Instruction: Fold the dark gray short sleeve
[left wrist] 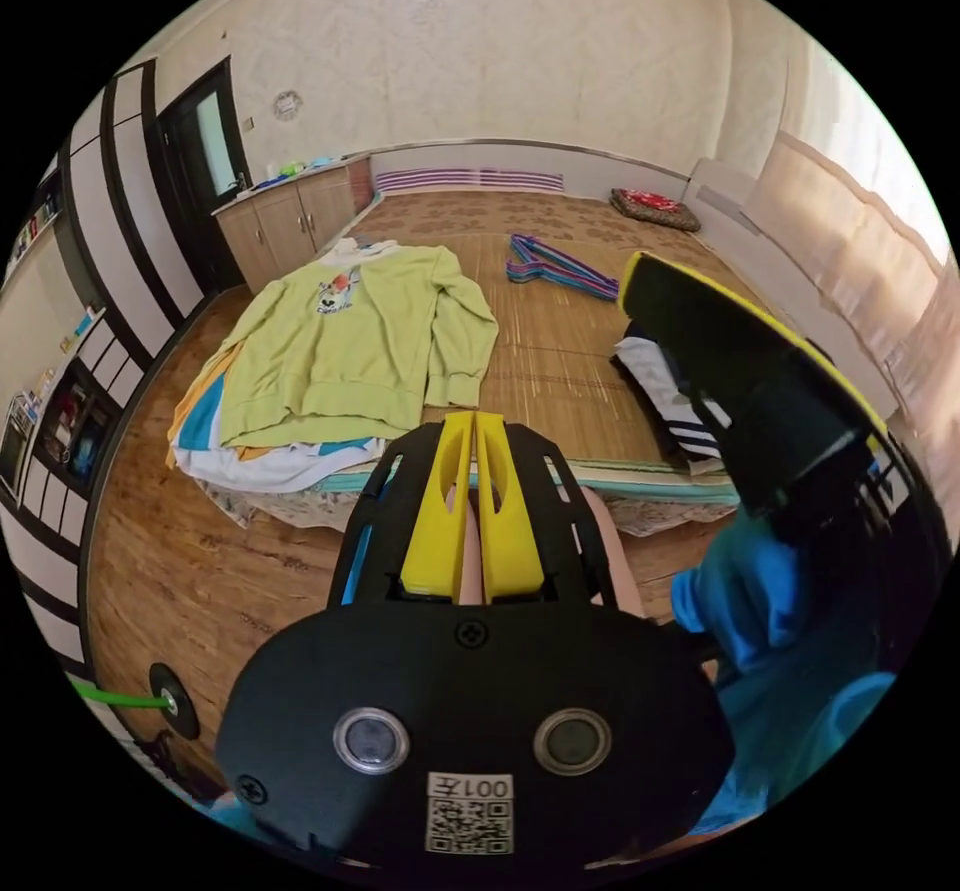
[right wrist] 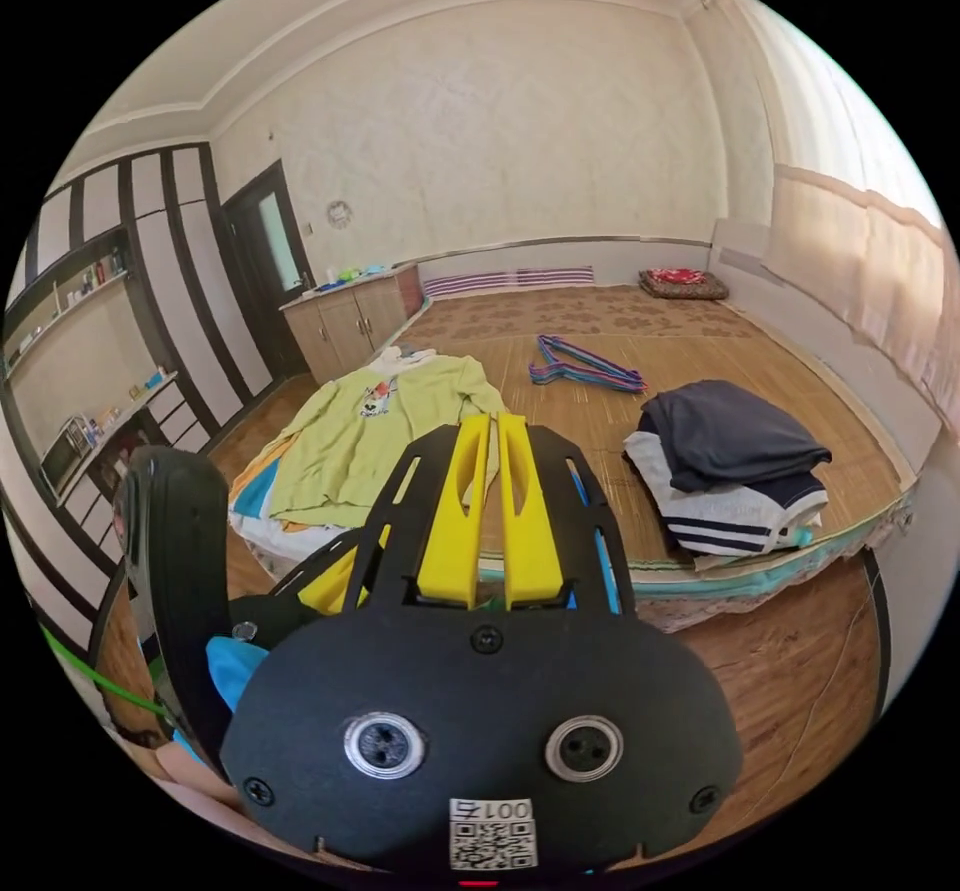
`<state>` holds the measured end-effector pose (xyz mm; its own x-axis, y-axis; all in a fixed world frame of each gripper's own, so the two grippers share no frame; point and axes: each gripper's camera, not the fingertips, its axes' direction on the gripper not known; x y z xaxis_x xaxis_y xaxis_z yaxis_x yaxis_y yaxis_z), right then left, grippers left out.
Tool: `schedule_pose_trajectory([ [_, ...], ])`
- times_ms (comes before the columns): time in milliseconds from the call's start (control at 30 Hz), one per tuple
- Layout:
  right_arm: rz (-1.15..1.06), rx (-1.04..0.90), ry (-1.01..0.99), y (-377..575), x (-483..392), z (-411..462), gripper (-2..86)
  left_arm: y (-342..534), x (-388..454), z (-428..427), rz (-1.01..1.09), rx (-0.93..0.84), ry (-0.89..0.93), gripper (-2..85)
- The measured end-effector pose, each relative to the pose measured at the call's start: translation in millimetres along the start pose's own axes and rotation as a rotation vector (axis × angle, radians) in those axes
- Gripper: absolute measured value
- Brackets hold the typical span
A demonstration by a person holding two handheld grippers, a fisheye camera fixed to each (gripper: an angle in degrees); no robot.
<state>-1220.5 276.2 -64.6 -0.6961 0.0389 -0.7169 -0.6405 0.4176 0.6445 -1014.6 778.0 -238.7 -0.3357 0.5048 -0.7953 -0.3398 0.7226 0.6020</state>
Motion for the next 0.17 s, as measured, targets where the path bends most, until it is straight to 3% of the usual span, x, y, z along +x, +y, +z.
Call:
schedule_pose_trajectory([
  [167,-0.071,-0.02,-0.001,-7,-20,3,0.7,4,0,-2,0.071,0.033,-0.003,-1.4],
])
